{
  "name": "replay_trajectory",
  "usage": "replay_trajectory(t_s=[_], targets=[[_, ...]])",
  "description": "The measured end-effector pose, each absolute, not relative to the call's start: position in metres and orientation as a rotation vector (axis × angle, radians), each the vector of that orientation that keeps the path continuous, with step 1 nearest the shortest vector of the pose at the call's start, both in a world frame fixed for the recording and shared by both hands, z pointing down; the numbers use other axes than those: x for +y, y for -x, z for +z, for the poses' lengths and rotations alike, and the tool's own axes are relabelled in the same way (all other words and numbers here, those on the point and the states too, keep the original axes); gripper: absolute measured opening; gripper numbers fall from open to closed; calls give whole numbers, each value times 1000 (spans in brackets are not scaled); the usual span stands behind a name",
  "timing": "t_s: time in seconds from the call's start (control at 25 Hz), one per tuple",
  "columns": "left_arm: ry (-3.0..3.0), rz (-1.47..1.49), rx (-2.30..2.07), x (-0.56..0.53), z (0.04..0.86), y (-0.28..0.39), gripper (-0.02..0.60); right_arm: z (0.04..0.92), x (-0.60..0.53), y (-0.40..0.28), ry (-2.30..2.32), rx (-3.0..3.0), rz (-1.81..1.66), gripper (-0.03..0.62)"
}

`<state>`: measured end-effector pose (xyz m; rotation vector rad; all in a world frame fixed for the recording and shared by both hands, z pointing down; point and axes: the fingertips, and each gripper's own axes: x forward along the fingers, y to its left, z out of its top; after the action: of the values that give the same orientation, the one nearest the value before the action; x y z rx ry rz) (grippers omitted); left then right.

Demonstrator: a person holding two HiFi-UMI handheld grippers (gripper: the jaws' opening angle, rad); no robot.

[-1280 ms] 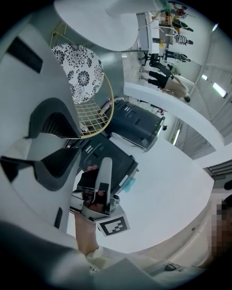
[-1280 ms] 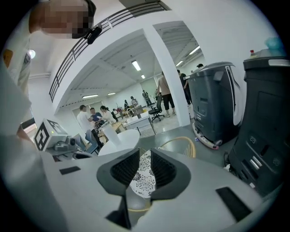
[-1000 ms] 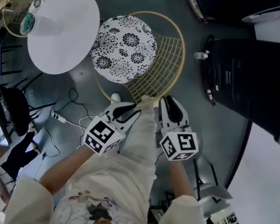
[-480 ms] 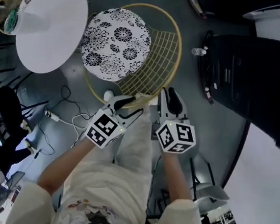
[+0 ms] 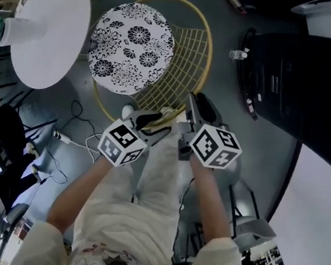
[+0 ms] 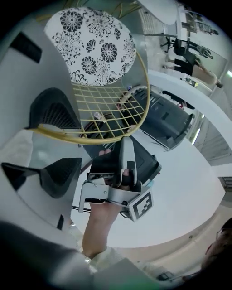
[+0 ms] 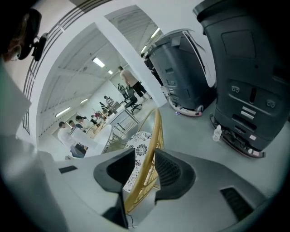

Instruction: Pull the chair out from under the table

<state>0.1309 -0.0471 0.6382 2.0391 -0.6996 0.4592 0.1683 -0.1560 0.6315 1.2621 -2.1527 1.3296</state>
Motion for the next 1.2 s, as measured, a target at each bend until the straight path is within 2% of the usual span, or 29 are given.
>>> replay_trajectory(t_s=[0.2, 0.6, 0.64, 0.68, 1.2], targets=[[-2021, 488, -657, -46, 649, -137, 187, 642, -157, -167, -1174, -2160, 1433, 144], [-2024, 564, -629, -42, 670, -143, 184, 654, -157, -158, -1090, -2189, 1377, 141], [-2018, 566, -631, -43, 671, -143, 171, 655, -157, -157, -1076, -2185, 1383, 128], [-2012, 567, -631, -44, 672, -143, 131, 656, -157, -157, -1064, -2177, 1390, 122], [-2019, 595, -645, -46, 671, -152, 103, 654, -159, -164, -1123, -2137, 1377, 107]])
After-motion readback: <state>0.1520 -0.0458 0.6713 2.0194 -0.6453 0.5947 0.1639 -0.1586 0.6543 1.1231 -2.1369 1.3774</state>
